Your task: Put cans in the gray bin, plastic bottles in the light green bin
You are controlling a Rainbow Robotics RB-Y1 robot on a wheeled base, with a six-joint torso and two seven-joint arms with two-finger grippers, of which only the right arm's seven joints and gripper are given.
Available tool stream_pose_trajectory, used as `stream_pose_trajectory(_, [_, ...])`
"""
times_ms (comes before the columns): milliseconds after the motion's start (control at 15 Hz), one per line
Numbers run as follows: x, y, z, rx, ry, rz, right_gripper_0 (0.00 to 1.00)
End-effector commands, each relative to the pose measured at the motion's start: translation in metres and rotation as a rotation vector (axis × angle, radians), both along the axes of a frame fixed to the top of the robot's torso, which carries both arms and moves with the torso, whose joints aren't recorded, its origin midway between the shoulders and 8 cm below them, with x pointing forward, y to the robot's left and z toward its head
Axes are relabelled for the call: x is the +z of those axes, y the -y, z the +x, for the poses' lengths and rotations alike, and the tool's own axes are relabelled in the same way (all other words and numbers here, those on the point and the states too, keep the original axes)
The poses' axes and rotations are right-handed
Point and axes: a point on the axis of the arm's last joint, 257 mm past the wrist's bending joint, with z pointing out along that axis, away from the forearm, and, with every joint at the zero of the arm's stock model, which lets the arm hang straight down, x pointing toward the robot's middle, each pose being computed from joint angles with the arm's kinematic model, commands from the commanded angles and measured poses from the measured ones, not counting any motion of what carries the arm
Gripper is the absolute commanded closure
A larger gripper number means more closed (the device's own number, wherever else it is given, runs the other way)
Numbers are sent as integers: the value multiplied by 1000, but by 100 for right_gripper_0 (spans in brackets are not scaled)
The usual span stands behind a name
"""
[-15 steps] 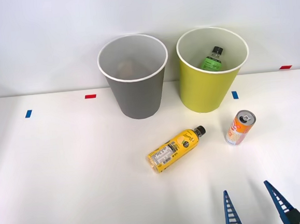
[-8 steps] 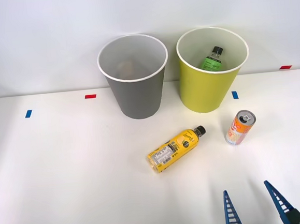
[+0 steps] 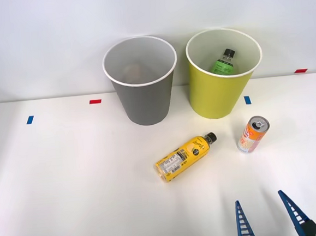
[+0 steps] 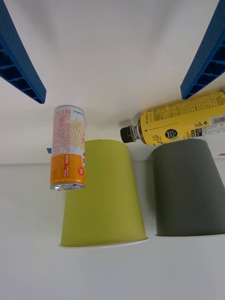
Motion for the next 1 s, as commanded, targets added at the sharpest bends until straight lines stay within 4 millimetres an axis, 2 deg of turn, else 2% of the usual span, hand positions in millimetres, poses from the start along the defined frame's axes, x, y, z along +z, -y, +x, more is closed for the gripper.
stream_pose_trajectory(67, [0, 0, 0, 0, 0, 0, 0])
stream_pose_trajectory(1000, [0, 0, 0, 0, 0, 0, 0])
